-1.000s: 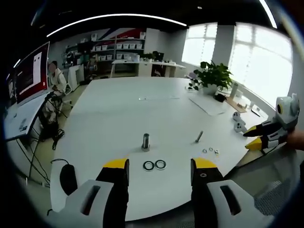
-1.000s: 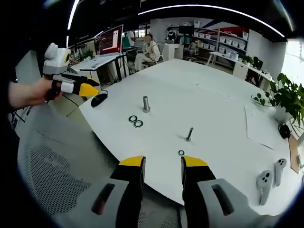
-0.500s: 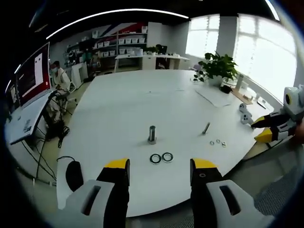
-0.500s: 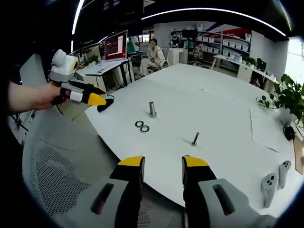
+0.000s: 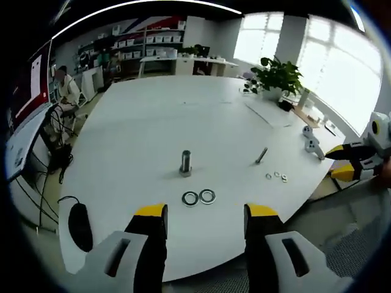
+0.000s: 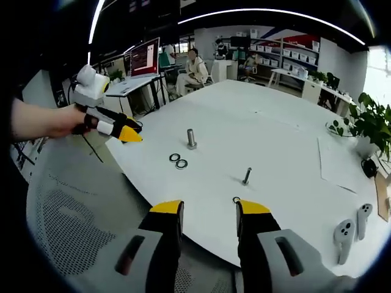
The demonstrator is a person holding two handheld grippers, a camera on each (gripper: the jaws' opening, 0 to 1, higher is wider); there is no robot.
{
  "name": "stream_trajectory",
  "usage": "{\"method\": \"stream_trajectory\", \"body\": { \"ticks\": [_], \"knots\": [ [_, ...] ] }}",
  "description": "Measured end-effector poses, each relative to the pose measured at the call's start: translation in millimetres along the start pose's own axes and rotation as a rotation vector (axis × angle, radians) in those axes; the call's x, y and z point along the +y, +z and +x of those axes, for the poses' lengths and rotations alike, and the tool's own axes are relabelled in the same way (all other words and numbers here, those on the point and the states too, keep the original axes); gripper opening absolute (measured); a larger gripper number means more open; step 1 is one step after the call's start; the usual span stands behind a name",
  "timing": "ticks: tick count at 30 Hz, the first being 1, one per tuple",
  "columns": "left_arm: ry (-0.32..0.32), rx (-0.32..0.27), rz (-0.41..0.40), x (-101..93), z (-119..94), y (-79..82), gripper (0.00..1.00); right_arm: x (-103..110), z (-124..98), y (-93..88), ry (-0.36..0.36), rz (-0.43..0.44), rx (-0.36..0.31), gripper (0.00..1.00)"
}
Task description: Place the washer onto the threaded stud by aligning its center hole with the stud, sliding it down to the base, and recovering from edge contact or off-axis alignment until the washer reaches the visible bottom stop.
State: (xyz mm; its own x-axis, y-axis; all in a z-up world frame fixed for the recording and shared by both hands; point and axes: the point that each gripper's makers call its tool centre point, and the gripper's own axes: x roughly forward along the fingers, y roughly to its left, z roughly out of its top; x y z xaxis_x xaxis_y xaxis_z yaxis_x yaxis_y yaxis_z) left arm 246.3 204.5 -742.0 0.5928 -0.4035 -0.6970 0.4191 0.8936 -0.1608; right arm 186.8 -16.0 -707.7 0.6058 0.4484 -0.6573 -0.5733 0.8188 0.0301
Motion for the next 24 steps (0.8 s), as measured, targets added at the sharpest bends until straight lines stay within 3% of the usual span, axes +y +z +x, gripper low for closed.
{"method": "stream_trajectory", "body": {
  "ticks": [4, 8, 11, 17, 20, 23, 24],
  "knots": [
    [-0.027, 0.066, 0.055, 1.7, 18.6, -1.5, 0.48, -0.4, 0.1, -1.0, -0.003, -0.003, 0.005, 0.37],
    [-0.046, 0.144, 0.087, 8.7, 41.6, -8.0, 0.47, 4.1, 0.3, -0.2, -0.004, -0.062, 0.007, 0.36],
    [-0.049, 0.222, 0.15, 16.7, 56.2, -16.6, 0.45, 0.5, -0.2, -0.2, -0.01, -0.048, 0.006, 0.36],
    [-0.074, 0.311, 0.212, 20.4, 76.4, -28.2, 0.42, -1.0, -0.4, -1.3, -0.016, -0.048, 0.01, 0.36],
    [-0.075, 0.389, 0.308, 24.1, 86.9, -39.5, 0.42, -0.9, -0.8, -1.1, -0.018, -0.052, 0.008, 0.36],
    [-0.081, 0.382, 0.374, 24.0, 96.6, -37.9, 0.41, -1.9, -0.9, -1.8, -0.021, -0.051, 0.011, 0.36],
    [-0.081, 0.415, 0.38, 28.0, 100.4, -40.9, 0.41, -2.1, -0.9, -1.9, -0.022, -0.05, 0.011, 0.36]
  ]
}}
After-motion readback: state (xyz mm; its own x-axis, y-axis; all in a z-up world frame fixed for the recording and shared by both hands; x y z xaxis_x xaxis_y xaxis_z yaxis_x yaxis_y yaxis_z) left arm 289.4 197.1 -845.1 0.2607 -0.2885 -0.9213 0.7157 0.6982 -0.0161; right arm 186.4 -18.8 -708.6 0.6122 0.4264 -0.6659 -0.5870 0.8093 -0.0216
